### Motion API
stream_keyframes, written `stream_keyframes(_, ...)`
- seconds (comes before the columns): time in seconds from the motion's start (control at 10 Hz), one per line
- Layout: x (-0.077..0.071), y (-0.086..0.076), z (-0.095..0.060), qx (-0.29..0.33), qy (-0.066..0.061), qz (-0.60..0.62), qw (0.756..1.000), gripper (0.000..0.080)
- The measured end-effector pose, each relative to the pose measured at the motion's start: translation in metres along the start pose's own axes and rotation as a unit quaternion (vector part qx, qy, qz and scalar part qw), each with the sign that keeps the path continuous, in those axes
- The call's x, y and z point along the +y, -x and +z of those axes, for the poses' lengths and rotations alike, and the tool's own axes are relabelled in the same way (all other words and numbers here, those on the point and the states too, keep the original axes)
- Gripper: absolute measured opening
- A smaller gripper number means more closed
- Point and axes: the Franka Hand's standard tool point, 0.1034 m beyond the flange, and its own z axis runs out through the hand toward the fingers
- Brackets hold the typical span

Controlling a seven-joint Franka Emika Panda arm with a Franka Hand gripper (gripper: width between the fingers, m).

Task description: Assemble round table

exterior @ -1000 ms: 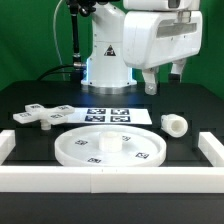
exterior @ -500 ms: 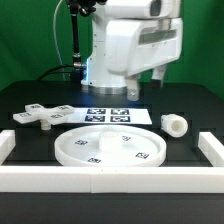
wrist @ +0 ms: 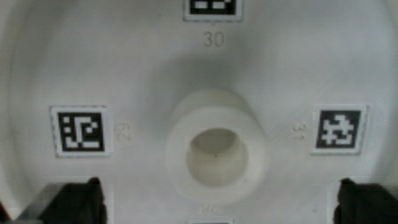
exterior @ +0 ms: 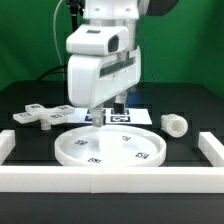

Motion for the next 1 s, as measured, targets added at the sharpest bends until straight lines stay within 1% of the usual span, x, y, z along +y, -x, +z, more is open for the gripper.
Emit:
stream_keyframes(0.2, 0.006, 0.001, 0.016, 0.0, -0.005, -0.003, 1.0, 0.065)
stream_keyframes(0.3, 0.006, -0.001, 0.019, 0.0, -0.006, -0.003, 1.0, 0.065)
stream_keyframes(0.5, 0.001, -0.005, 0.024, 0.0, -0.011, -0.006, 1.0, 0.065)
stream_keyframes(0.8, -0.002, -0.003, 0.035, -0.001, -0.017, -0.007, 1.0, 0.065)
stream_keyframes(1.0, -0.004, -0.004, 0.038, -0.002, -0.019, -0.007, 1.0, 0.065)
